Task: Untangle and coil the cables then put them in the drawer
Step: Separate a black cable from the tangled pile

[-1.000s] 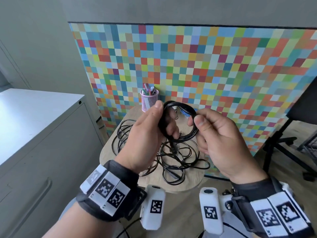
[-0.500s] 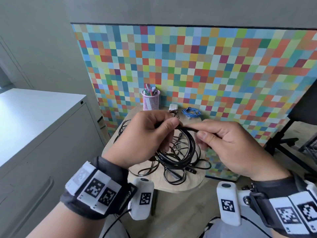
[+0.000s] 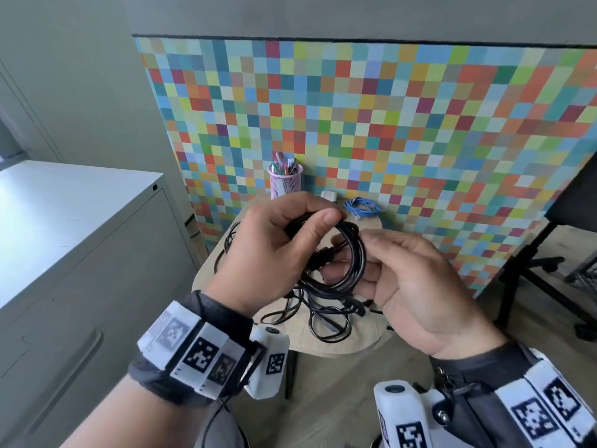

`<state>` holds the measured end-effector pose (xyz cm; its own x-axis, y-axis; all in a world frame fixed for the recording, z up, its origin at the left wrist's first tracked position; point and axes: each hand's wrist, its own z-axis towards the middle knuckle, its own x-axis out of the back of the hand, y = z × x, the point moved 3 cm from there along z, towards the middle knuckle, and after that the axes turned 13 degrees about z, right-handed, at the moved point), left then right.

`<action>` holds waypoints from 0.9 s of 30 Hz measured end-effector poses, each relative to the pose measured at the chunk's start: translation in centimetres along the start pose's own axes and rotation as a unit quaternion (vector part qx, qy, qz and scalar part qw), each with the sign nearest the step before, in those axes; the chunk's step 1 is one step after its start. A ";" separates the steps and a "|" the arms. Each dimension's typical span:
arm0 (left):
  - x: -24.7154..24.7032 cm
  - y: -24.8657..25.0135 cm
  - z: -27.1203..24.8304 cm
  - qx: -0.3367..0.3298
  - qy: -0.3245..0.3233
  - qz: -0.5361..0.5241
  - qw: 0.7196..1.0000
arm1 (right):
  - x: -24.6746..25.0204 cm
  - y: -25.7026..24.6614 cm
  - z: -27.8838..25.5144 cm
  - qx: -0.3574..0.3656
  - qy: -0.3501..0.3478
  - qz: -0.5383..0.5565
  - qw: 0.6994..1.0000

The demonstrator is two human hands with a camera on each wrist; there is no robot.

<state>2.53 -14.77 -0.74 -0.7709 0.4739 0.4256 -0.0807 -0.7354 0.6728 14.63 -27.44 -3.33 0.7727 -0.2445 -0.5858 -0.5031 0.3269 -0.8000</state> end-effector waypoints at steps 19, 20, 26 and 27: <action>-0.1 -0.5 0.1 -0.028 -0.033 0.044 0.998 | -0.9 2.0 0.9 0.008 -0.029 -0.153 0.988; -0.2 -0.5 0.0 -0.021 -0.031 0.035 0.999 | -0.8 2.1 1.0 0.007 -0.030 -0.179 0.983; -0.2 -0.9 -0.2 0.013 -0.001 0.034 0.999 | -1.0 1.4 1.1 0.071 -0.019 -0.386 0.919; -0.1 -1.1 -0.1 0.014 0.013 0.037 0.999 | -1.3 1.3 1.1 0.068 -0.023 -0.387 0.919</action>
<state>2.65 -14.07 -1.61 -0.7899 0.4055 0.4600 -0.0048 -0.7542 0.6566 13.41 -25.65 -3.50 0.8960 -0.4145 0.1595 0.2540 0.1838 -0.9496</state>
